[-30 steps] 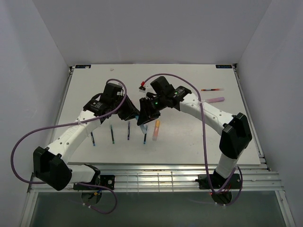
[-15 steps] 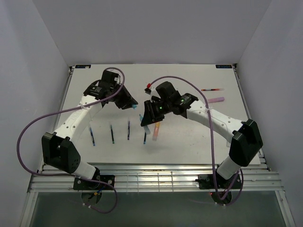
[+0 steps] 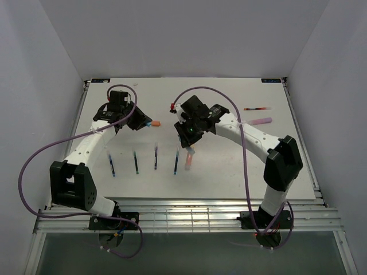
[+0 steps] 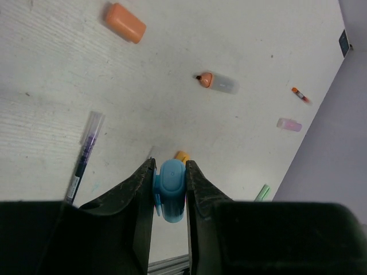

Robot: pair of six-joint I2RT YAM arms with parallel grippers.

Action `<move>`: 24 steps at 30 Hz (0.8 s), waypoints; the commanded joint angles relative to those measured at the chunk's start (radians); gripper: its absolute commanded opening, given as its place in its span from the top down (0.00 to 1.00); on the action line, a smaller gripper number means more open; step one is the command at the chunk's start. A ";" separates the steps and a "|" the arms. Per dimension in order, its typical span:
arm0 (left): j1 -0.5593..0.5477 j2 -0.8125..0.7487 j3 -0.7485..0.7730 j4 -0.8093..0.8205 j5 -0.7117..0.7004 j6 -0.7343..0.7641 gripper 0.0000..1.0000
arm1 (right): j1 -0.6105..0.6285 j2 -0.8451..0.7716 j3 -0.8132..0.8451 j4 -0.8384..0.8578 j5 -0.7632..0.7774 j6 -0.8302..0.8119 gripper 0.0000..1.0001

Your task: Open the pen caps

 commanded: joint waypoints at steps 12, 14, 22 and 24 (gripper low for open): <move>0.000 0.123 -0.135 0.332 0.014 -0.131 1.00 | -0.141 0.256 0.178 0.046 0.341 -0.671 0.92; 0.001 0.163 -0.140 0.366 0.032 -0.135 1.00 | -0.153 0.271 0.170 0.079 0.375 -0.714 0.92; -0.002 0.270 -0.161 0.455 0.014 -0.144 1.00 | -0.156 0.326 0.172 0.146 0.371 -0.774 0.92; -0.002 0.284 -0.160 0.478 0.012 -0.162 1.00 | -0.158 0.343 0.173 0.148 0.359 -0.789 0.92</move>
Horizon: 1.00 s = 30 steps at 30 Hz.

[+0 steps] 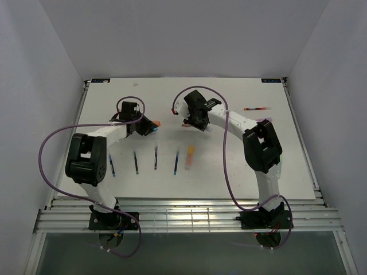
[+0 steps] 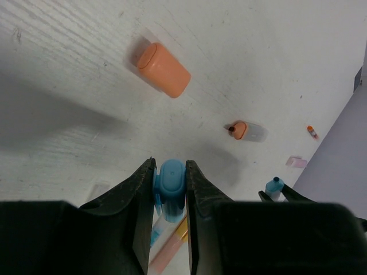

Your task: Open the pen caps

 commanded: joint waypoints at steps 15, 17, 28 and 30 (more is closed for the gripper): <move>-0.003 0.054 -0.001 0.104 -0.100 -0.153 0.99 | -0.001 0.110 0.049 0.103 -0.080 -0.131 0.92; -0.003 0.057 0.000 0.107 -0.106 -0.153 0.98 | -0.004 0.121 0.063 0.102 -0.090 -0.131 0.92; -0.003 0.071 -0.021 0.109 -0.121 -0.168 0.88 | 0.005 0.169 0.091 0.099 -0.095 -0.133 0.92; -0.003 0.075 -0.023 0.112 -0.121 -0.170 0.86 | 0.011 0.169 0.089 0.100 -0.101 -0.139 0.92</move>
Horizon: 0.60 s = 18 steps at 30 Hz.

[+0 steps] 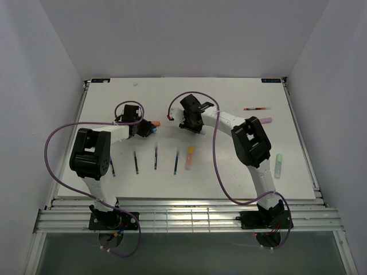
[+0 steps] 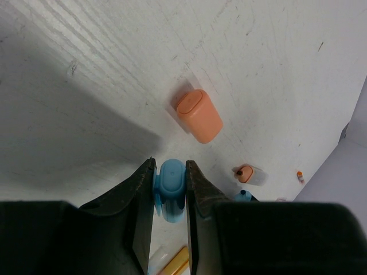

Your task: Open the pen caps

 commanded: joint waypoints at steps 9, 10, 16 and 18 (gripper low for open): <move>-0.003 0.005 -0.006 0.021 -0.012 -0.010 0.80 | 0.051 0.026 0.056 0.014 -0.048 -0.024 0.92; -0.003 0.005 -0.006 0.021 -0.010 -0.010 0.79 | 0.054 0.032 0.059 0.014 -0.048 -0.024 0.92; -0.003 -0.005 -0.016 0.017 -0.015 -0.001 0.69 | 0.060 0.053 0.070 0.019 -0.025 -0.015 0.86; -0.005 -0.008 -0.017 0.014 -0.016 0.002 0.65 | 0.060 0.053 0.054 0.025 -0.011 -0.016 0.83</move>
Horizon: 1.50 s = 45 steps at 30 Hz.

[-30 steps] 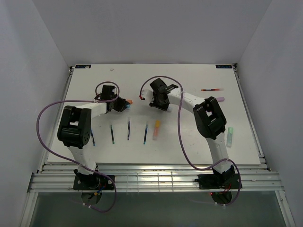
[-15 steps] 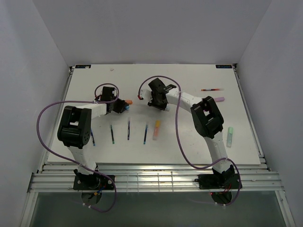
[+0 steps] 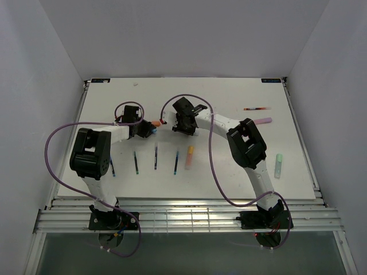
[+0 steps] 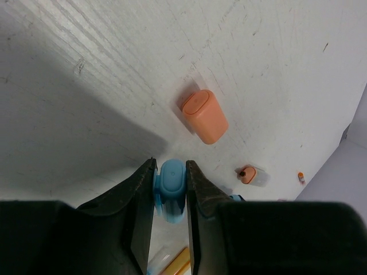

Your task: Open the pen caps

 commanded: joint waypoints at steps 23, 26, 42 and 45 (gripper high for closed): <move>-0.003 -0.071 -0.021 -0.014 -0.011 0.034 0.43 | -0.003 -0.005 -0.028 0.031 0.118 0.003 0.56; -0.005 -0.097 -0.019 -0.036 -0.016 0.048 0.43 | -0.003 -0.027 -0.030 0.039 0.111 0.014 0.50; -0.003 -0.370 0.052 -0.286 -0.012 0.241 0.41 | 0.081 -0.405 -0.106 -0.100 0.127 0.474 0.50; -0.003 -0.421 0.044 -0.335 0.036 0.243 0.42 | 0.080 -0.467 -0.171 -0.154 0.090 0.690 0.52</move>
